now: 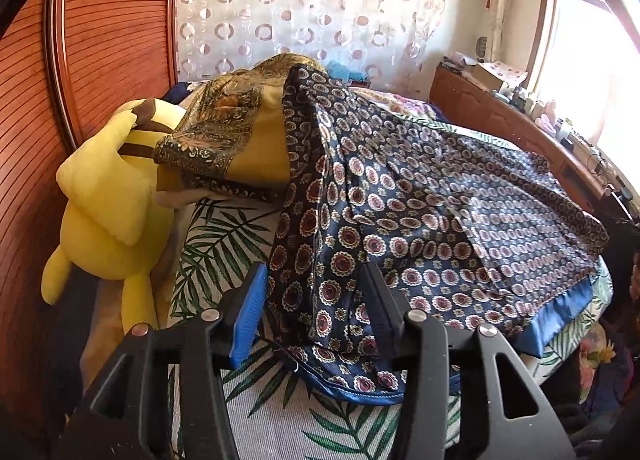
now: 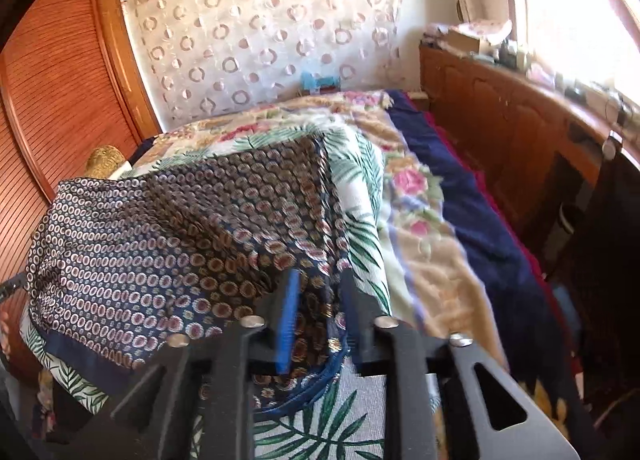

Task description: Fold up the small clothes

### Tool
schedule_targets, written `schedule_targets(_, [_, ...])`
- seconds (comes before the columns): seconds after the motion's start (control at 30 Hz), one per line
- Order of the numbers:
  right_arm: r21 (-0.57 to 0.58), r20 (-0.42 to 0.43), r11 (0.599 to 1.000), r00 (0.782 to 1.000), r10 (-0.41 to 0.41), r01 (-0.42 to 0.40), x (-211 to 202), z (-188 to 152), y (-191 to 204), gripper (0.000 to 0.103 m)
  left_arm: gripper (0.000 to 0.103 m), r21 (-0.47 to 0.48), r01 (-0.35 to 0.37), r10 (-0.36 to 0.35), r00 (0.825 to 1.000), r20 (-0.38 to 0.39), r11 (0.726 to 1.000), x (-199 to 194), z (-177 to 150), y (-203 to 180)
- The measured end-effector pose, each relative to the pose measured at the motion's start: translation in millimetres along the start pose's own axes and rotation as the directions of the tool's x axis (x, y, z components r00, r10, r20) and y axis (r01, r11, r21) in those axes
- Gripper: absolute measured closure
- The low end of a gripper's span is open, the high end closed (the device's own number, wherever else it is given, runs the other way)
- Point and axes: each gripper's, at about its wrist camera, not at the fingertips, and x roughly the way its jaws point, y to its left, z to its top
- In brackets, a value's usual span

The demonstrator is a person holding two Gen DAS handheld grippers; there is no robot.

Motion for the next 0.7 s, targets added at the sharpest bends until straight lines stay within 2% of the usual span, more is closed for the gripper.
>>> schedule_targets(0.03, [-0.008,0.009,1.000,1.000,-0.001,0.001,-1.7,-1.7,4.0,0.058,0.054,0.001,-0.003,0.003,1.000,-0.008,1.000,2.9,-0.5,-0.9])
schedule_targets(0.23, [-0.105,-0.006,0.993,0.998,0.058,-0.058,6.8,-17.5,50.4,0.057,0.054,0.024,-0.018,0.018,0.999,-0.032,1.000,13.7,-4.7,-13.6])
schedule_targets(0.5, [-0.201,-0.075,0.969,0.989,0.129,-0.142,46.4,-41.2,117.4,0.057,0.054,0.044,-0.033,0.035,0.998,-0.044,0.998,18.9,-6.7,-21.0])
schedule_targets(0.7, [-0.216,-0.134,0.965,0.983,0.122,-0.149,75.1,-49.4,127.8,0.057,0.054,0.039,-0.045,0.047,0.997,-0.056,0.998,23.6,-9.7,-20.3])
